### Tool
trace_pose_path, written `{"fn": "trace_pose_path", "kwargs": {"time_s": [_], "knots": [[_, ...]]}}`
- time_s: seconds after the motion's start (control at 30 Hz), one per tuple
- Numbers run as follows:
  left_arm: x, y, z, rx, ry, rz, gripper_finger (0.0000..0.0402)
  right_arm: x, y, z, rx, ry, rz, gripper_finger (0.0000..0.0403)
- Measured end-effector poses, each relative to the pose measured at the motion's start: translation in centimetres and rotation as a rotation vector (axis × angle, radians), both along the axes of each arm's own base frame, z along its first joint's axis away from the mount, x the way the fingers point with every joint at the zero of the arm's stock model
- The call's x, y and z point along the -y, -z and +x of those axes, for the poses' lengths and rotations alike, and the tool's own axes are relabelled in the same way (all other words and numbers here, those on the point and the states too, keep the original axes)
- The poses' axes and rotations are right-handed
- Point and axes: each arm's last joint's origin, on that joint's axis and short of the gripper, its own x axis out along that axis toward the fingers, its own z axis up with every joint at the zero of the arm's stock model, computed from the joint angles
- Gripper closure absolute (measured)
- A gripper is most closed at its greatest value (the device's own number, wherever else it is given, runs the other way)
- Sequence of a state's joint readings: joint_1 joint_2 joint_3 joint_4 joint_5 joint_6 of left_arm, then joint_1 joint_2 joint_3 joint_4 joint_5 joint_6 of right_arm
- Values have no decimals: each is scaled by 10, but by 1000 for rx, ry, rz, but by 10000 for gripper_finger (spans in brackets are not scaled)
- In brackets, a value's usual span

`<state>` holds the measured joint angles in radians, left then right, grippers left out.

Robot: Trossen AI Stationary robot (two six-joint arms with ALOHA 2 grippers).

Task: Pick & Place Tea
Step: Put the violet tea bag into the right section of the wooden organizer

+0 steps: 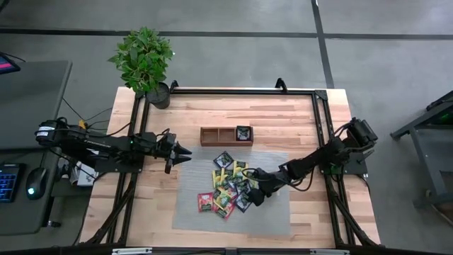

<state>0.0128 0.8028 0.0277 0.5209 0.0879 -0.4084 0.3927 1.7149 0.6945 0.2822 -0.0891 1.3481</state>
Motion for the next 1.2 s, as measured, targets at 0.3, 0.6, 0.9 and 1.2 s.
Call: {"fn": "trace_pose_path", "kwargs": {"time_s": [0.3,0.6,0.9,1.2], "knots": [[0,0,0,1,2,9,261,1,0,1,16,17,-22,194],[4,-27,11,122,162,102,261,0,-1,1,47,-25,-63,194],[4,-64,29,62,155,269,261,14,-6,9,118,-72,-78,194],[47,-60,67,-88,149,253,272,47,-45,-4,178,-200,-227,194]]}}
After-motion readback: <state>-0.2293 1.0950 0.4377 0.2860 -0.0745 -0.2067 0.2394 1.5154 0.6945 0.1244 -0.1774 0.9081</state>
